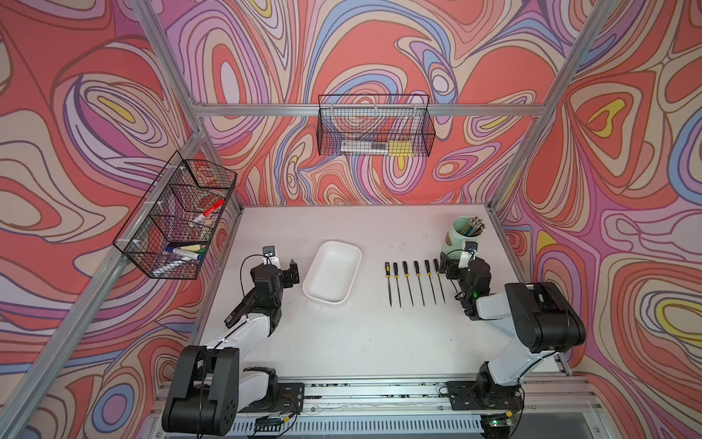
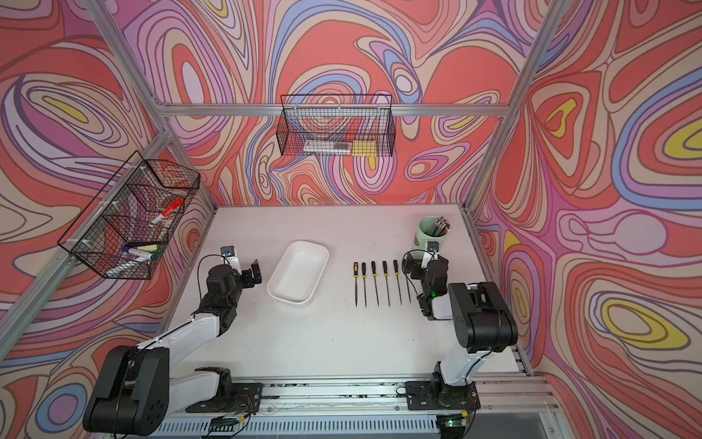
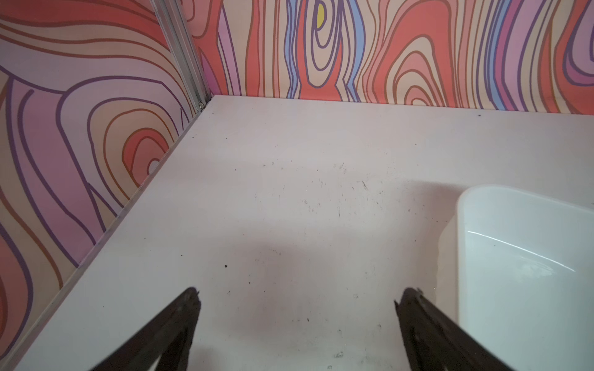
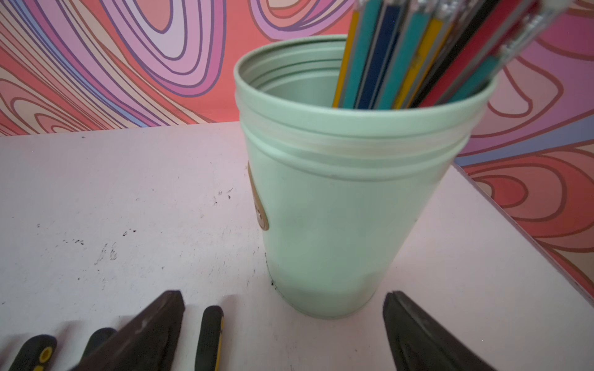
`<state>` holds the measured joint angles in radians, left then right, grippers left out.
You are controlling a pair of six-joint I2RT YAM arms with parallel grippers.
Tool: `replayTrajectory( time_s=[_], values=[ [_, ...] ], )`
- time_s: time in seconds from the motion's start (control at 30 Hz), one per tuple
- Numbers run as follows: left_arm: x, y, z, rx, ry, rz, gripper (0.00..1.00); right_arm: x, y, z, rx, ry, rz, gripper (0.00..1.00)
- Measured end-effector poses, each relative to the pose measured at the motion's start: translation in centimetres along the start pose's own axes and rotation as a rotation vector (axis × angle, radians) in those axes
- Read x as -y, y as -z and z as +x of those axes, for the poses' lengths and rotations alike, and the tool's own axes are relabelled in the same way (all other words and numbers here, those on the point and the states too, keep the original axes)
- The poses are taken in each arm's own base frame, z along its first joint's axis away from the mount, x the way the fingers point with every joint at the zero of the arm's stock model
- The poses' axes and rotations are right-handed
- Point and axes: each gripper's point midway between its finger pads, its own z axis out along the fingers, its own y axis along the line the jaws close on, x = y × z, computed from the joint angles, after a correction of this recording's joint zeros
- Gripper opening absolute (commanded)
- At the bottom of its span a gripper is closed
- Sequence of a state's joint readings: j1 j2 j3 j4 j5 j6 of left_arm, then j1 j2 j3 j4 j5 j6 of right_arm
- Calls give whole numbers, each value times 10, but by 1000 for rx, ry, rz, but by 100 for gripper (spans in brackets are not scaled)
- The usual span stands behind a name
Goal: Take the file tool out of the storage box
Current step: Reset both arms
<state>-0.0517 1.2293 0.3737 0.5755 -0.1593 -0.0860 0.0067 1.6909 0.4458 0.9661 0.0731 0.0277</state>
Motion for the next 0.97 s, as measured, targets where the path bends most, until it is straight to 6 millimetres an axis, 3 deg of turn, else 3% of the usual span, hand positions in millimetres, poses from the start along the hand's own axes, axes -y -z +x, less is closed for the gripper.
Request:
replayTrajectory(
  time_s=[0.27,0.43,0.6,0.97],
  values=[
    [-2,-20,53,-65,-41,21,99,0,-2,-3,7,-1,1,98],
    [11,-31,51,-61,-60,82,99,0,-2,-3,6,0,1,98],
    [12,-38,32,-21,-51,92,99,0,-2,-3,6,0,1,98],
    [14,-38,31,-19,-50,104,99,0,-2,-2,-3,1,1,98]
  ],
)
